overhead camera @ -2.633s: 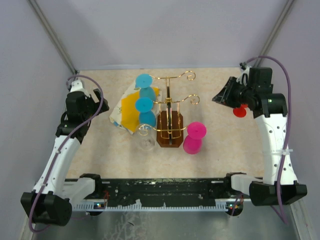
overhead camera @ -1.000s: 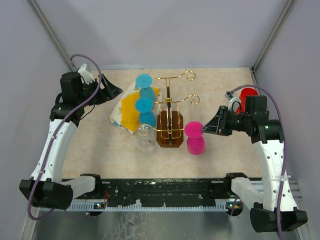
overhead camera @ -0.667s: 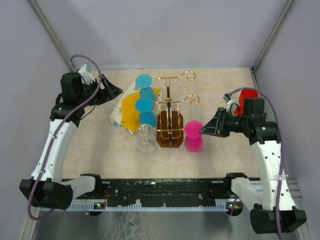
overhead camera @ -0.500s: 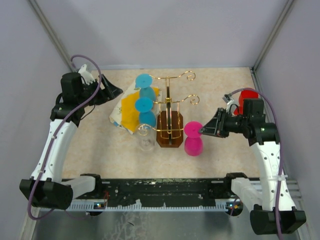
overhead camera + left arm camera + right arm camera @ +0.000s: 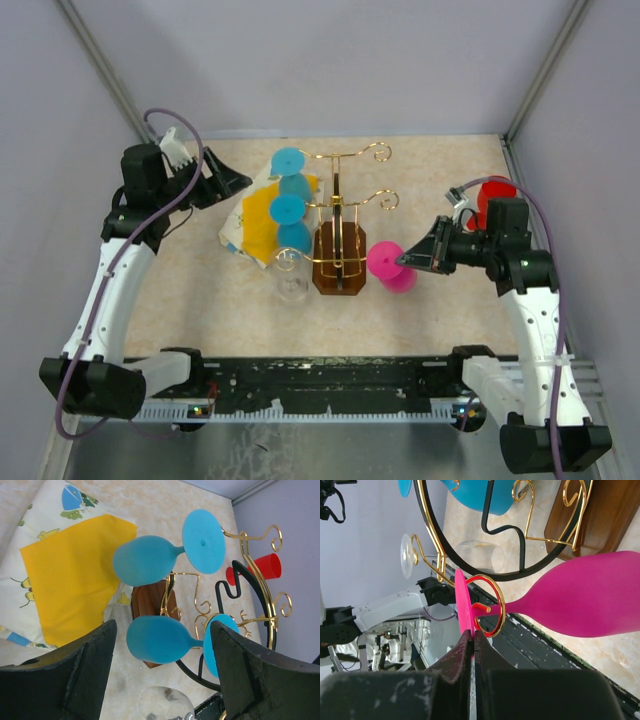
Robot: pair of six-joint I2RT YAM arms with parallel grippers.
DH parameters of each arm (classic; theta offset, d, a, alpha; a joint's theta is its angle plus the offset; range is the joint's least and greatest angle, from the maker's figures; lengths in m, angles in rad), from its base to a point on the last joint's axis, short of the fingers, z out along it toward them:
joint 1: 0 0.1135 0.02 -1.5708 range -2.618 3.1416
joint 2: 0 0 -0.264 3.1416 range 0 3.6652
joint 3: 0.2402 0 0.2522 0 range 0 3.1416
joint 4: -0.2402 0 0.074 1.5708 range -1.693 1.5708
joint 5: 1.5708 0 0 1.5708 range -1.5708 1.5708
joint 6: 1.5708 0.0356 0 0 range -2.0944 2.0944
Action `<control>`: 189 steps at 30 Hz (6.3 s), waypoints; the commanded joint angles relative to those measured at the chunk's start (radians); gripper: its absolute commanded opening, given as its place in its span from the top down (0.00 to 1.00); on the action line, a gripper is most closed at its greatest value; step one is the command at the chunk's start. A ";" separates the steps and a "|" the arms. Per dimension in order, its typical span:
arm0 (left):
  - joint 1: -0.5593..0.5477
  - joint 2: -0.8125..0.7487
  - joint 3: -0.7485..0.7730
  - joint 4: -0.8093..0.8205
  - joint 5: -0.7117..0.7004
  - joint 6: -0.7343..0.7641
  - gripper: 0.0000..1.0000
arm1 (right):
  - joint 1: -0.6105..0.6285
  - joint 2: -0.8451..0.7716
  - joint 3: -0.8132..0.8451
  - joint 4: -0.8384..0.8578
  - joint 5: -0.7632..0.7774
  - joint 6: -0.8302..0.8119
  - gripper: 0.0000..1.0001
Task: Take the wine glass off the wine glass rack
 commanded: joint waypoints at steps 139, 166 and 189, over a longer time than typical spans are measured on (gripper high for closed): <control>-0.001 0.035 -0.084 0.161 0.310 -0.150 1.00 | -0.038 -0.046 -0.052 0.297 -0.137 0.208 1.00; -0.008 0.071 -0.192 0.478 0.331 -0.380 1.00 | -0.038 -0.052 -0.062 0.372 -0.154 0.257 1.00; -0.163 0.127 -0.148 0.576 0.305 -0.461 1.00 | -0.037 -0.052 -0.060 0.394 -0.181 0.278 1.00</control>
